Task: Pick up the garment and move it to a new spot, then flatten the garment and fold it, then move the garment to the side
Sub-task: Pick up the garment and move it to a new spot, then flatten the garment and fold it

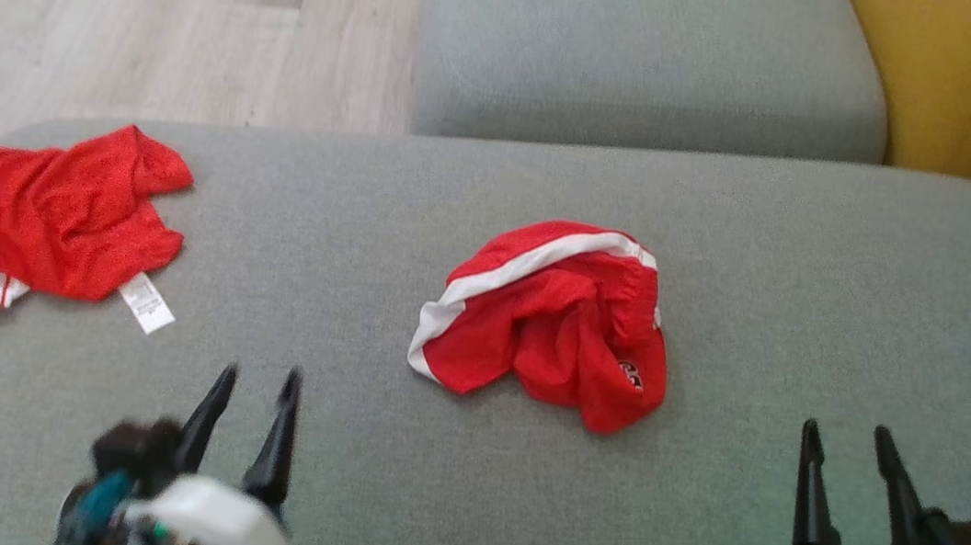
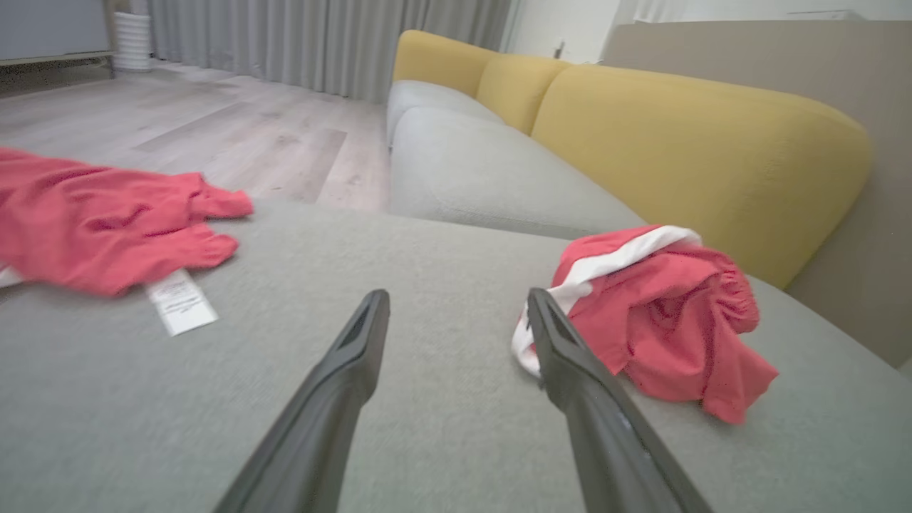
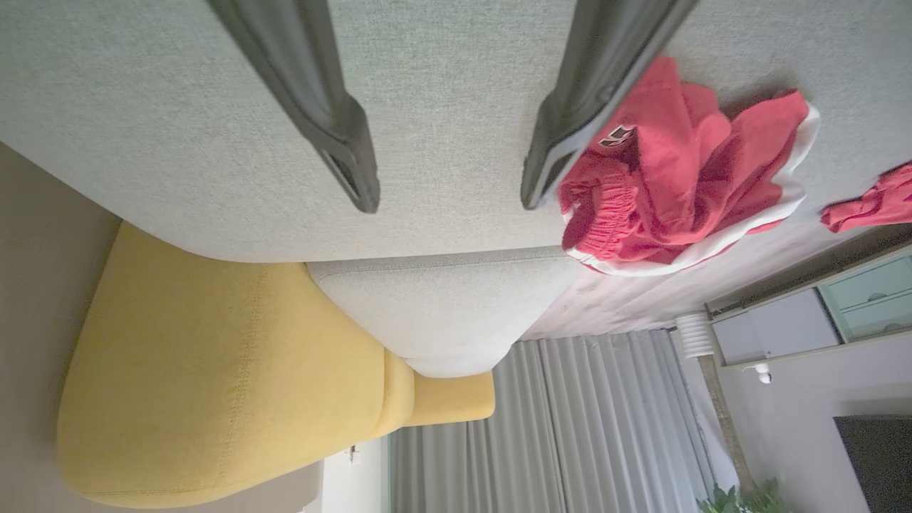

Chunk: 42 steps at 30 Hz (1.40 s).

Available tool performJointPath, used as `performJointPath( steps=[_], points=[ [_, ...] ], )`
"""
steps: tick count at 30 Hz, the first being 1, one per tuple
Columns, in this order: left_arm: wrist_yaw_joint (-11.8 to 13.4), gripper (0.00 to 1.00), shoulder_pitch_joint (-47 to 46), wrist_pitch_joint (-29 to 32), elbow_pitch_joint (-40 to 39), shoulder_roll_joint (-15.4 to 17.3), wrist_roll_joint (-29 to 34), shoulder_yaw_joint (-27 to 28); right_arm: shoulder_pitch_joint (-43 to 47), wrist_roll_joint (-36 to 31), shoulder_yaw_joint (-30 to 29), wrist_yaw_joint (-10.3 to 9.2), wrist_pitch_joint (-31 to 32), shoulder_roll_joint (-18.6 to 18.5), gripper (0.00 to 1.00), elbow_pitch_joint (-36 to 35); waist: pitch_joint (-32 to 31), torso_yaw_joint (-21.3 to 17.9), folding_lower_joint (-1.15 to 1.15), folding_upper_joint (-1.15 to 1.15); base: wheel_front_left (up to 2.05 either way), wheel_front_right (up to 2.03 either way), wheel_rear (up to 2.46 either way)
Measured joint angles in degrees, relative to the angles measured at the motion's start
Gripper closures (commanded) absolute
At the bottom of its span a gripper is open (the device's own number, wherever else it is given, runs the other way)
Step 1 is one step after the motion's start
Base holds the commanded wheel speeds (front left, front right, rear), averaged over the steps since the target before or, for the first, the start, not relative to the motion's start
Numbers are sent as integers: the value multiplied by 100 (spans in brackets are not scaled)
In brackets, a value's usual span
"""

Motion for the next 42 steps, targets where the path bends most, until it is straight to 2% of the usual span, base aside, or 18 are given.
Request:
performJointPath(
  steps=[8, 12, 28, 42],
  points=[
    [49, 0, 1024, 0, -309, -304, 739, 887, 107, 103, 243, 0, 0, 3, 0, 14, -136, -8, 1, 0, 0, 0, 0],
    [-9, 0, 1322, 0, -437, -482, 1014, 1243, 249, 156, 290, 0, 0, 4, 0, 19, -168, -22, 1, 0, 0, 0, 0],
    [-363, 0, 1564, 0, -343, -755, 1489, 1703, 255, 157, 348, 0, 0, 4, 0, 87, -168, 13, 1, 0, 0, 0, 0],
    [-466, 0, 1564, 0, -268, -867, 1640, 1819, 252, 156, 346, 0, 0, 4, 0, 122, -90, 109, 1, 0, 0, 0, 0]
  ],
)
